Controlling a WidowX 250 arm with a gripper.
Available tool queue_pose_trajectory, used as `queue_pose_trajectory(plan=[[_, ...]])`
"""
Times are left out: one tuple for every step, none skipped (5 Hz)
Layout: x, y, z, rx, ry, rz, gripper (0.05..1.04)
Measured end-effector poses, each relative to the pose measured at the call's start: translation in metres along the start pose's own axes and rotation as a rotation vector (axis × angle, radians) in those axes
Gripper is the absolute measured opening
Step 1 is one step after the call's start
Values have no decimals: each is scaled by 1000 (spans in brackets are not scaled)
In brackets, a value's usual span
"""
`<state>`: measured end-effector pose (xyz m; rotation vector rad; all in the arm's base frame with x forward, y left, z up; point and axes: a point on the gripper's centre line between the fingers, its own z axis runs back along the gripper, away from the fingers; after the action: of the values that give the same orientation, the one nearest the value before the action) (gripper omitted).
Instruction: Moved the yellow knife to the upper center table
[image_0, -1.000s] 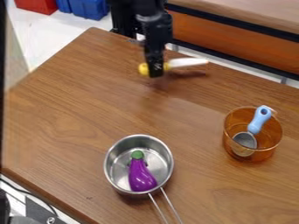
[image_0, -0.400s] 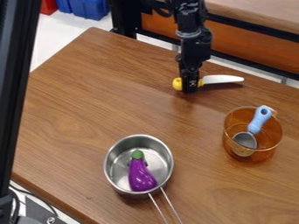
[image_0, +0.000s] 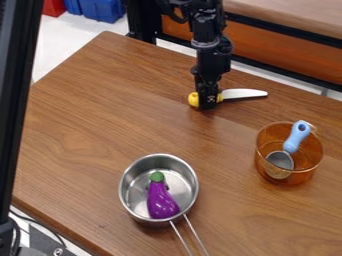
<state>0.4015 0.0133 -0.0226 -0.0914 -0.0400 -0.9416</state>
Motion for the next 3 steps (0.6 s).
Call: queue_pose_trajectory(plan=[[-2, -4, -2, -23, 3, 1, 737], [-5, -5, -2, -41, -1, 40, 965], [-12, -4, 5, -91, -13, 130, 993]])
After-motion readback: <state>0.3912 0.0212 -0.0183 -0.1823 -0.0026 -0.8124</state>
